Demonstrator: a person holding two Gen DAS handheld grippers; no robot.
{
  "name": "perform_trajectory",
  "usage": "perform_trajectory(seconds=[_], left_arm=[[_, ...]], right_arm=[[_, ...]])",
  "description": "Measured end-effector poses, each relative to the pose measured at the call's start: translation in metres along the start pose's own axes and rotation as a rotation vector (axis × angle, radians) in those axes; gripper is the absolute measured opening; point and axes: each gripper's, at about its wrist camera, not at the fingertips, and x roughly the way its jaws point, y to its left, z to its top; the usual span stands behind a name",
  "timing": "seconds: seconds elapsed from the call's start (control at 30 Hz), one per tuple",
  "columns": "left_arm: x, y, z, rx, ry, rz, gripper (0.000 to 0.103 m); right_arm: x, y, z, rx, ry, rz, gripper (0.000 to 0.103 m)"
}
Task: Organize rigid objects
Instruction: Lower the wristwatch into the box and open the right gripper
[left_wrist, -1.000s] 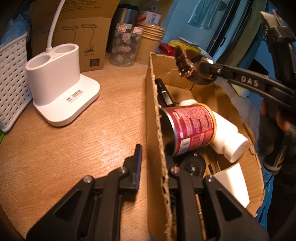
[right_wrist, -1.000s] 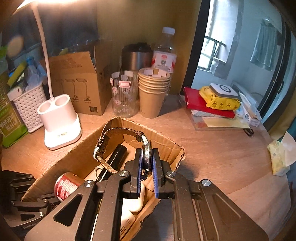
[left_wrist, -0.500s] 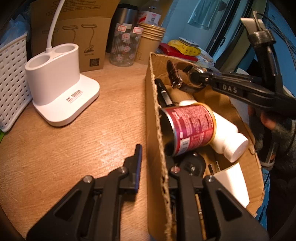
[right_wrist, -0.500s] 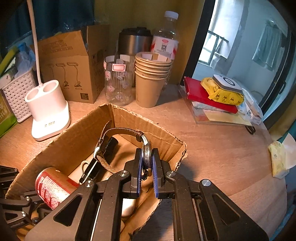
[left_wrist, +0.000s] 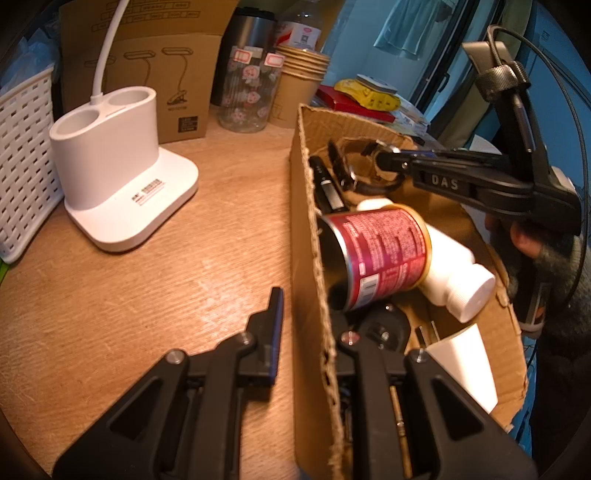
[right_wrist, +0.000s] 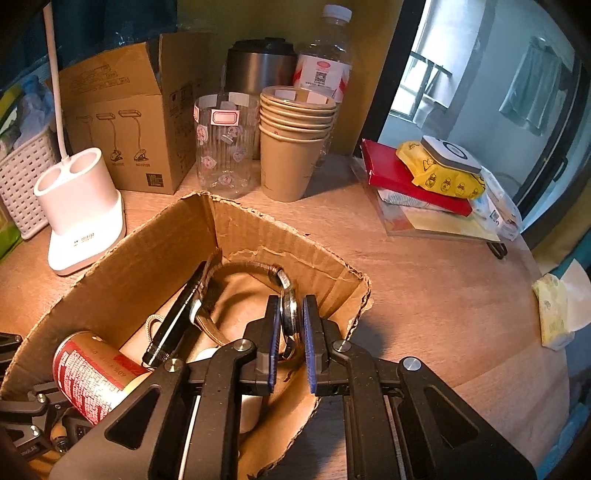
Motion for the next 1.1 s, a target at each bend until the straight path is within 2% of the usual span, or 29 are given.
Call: perform_trajectory(seconds=[0.5, 1.1], left_arm=[[0.000, -0.001, 0.000, 0.002, 0.001, -0.002, 0.015], [0.000, -0.001, 0.000, 0.002, 0.000, -0.001, 0.015]], right_arm=[[-0.018, -0.004, -0.001, 0.028, -0.027, -0.002, 0.012], [-0.064, -0.016, -0.015, 0.078, -0.066, -0.027, 0.018]])
